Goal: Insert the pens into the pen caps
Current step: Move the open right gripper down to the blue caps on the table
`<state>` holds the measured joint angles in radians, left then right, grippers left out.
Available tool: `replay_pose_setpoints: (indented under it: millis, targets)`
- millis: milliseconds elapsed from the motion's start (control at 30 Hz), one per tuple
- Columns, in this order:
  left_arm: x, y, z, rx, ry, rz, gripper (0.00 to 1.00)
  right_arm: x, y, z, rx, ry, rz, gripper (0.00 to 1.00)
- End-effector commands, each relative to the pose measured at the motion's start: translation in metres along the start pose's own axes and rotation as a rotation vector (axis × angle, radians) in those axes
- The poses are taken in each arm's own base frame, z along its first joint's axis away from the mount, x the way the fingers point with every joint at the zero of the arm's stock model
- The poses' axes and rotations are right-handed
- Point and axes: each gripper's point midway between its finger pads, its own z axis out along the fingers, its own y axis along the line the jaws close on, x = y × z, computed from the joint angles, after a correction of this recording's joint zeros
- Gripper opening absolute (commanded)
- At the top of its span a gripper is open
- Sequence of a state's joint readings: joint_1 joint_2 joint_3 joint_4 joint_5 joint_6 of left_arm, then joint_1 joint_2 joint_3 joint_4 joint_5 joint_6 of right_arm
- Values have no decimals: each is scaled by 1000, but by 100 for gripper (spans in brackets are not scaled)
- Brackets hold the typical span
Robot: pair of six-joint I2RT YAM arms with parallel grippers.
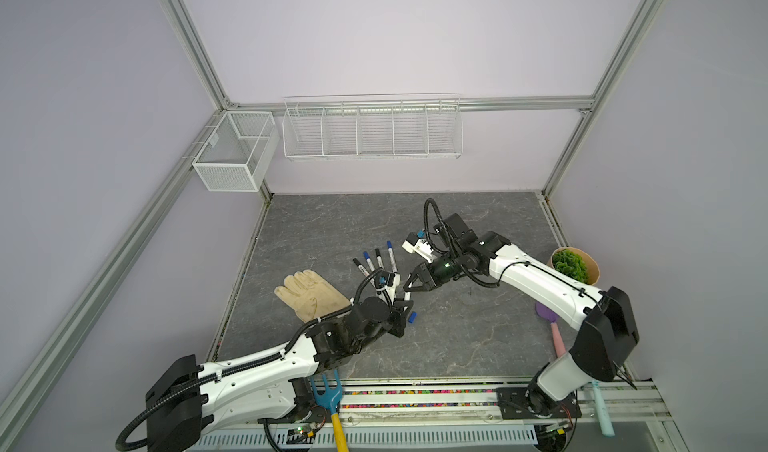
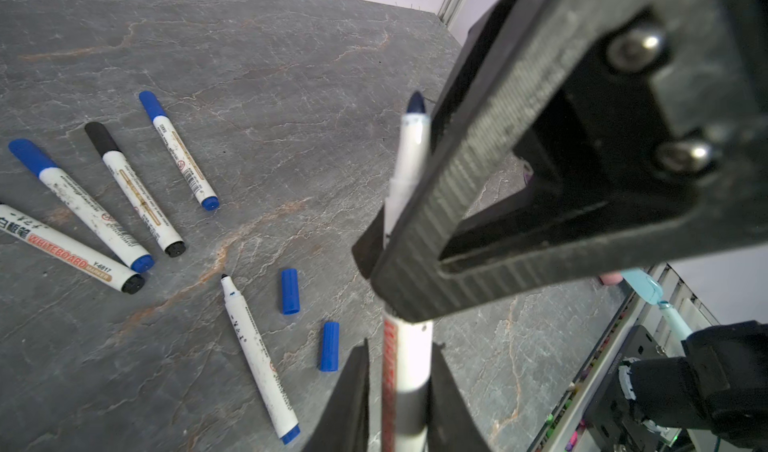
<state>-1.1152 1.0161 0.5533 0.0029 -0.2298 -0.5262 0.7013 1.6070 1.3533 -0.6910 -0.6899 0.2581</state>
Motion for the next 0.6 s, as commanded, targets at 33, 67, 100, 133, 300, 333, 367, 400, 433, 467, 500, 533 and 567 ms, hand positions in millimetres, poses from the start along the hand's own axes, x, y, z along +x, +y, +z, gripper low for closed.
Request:
replay_pose_setpoints:
  millis: [33,67,100,133,300,333,367,400,433,467,500,533,567]
  targets:
    - [-17,-7,-2,20,-31,5,7,8,6,-7,-27,6,-4,10]
    - [-16,-8,-2,28,-29,5,2,9,5,-6,-25,8,0,10]
    - [-16,-8,-3,33,-33,-1,0,10,4,-6,-24,9,2,10]
    - [-16,-8,-4,35,-36,-6,0,10,3,-7,-21,9,5,11]
    - [-13,19,-4,-89,-69,-77,0,17,-15,-3,58,27,36,34]
    - [-12,27,-3,-130,-73,-96,0,19,-19,-3,77,30,39,38]
    - [-9,38,-4,-189,-79,-119,0,21,-26,-1,103,38,51,41]
    - [-7,50,-5,-251,-86,-146,0,23,-32,0,127,43,58,43]
    - [-4,59,-6,-300,-91,-168,0,25,-37,1,149,49,67,44]
    - [0,70,-8,-357,-95,-191,0,27,-44,3,178,57,76,45]
    - [4,79,-10,-403,-99,-210,0,28,-52,5,209,65,88,45]
    - [7,85,-12,-434,-98,-221,0,30,-59,6,234,76,99,45]
    - [9,91,-14,-470,-97,-233,0,31,-66,9,263,90,109,45]
